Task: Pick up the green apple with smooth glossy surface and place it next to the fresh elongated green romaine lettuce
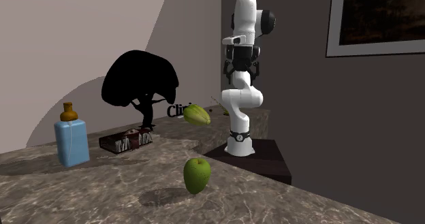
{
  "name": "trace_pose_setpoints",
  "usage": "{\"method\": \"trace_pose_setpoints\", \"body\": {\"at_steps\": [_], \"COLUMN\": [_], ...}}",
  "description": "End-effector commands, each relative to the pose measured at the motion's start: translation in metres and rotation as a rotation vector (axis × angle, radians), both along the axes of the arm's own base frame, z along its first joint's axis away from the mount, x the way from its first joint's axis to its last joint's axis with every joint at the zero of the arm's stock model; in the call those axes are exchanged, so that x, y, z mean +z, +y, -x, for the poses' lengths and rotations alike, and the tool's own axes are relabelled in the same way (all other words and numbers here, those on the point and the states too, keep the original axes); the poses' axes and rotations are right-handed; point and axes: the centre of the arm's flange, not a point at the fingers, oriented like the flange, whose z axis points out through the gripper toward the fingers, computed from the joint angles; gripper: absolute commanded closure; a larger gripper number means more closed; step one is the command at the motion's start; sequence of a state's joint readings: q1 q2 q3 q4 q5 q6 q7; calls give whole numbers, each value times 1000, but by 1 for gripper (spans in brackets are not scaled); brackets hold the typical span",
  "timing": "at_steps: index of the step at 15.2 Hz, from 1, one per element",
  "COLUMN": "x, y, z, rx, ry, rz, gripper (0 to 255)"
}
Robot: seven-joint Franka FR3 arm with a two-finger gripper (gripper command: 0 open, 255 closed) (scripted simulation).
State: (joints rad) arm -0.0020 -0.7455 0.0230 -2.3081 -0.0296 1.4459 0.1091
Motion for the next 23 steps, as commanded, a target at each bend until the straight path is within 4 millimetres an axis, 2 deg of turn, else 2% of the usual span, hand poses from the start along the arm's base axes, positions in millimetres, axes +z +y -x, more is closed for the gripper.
{"method": "trace_pose_setpoints", "body": {"at_steps": [1,12,23], "x": [0,-79,-150], "y": [0,-33,-71], "z": [0,-106,-215], "rx": [0,-18,-35], "ry": [0,-65,-130], "rz": [0,30,61], "gripper": [0,0,0]}}
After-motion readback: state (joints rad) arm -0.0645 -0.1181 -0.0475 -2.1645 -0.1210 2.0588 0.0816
